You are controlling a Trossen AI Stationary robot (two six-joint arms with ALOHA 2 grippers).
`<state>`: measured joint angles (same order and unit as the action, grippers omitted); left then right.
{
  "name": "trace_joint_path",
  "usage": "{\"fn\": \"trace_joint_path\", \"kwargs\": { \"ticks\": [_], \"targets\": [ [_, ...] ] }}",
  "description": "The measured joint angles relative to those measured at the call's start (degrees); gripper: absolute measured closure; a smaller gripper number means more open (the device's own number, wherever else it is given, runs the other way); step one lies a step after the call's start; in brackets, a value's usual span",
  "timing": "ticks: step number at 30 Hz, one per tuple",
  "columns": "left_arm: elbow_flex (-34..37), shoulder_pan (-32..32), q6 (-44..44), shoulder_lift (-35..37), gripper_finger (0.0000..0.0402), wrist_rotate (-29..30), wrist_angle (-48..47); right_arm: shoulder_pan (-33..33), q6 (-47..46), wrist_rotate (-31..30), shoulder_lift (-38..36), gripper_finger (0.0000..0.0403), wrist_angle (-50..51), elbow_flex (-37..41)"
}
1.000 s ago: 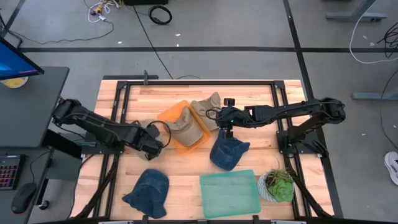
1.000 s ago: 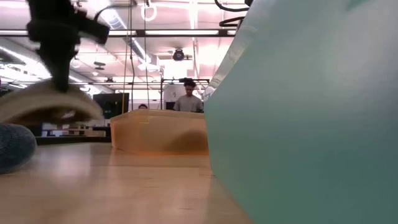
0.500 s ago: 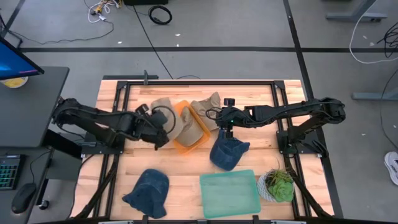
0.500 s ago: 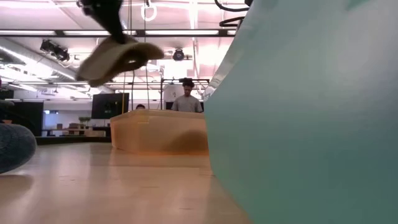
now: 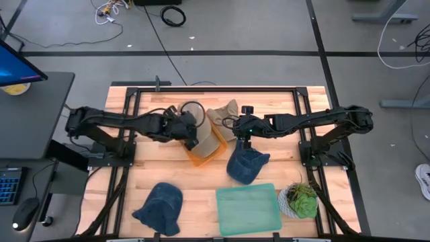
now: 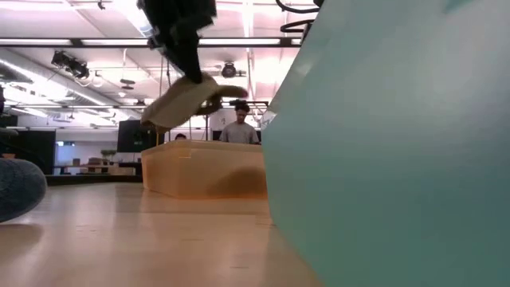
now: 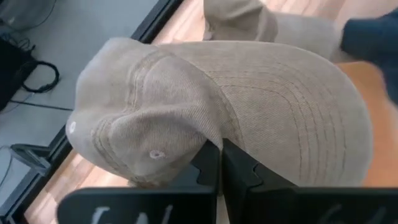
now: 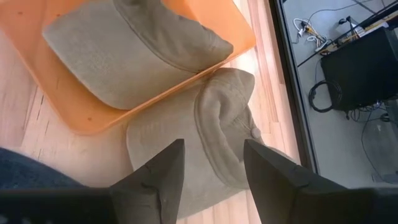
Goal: Pick & Place hat
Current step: Put the left brown cap into the orange bin
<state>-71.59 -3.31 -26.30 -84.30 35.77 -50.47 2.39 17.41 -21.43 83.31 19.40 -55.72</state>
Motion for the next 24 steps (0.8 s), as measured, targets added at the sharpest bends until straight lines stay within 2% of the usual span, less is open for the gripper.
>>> {"fn": "trace_joint_path", "kwargs": {
  "ticks": [7,13,24],
  "targets": [
    [0.02,0.95,0.03,-8.39,0.0387,-1.62,5.91,0.0,0.0,0.0,0.0,0.0234,0.02,0.0],
    [0.02,0.89,0.04,-14.99,0.039,-2.28,6.27,0.0,0.0,0.01,0.0,0.0234,0.05,-0.01],
    [0.02,0.89,2.64,-18.42,0.0353,-2.67,9.48,0.0,0.0,0.02,0.0,0.0234,0.13,-0.01]
  ]
}}
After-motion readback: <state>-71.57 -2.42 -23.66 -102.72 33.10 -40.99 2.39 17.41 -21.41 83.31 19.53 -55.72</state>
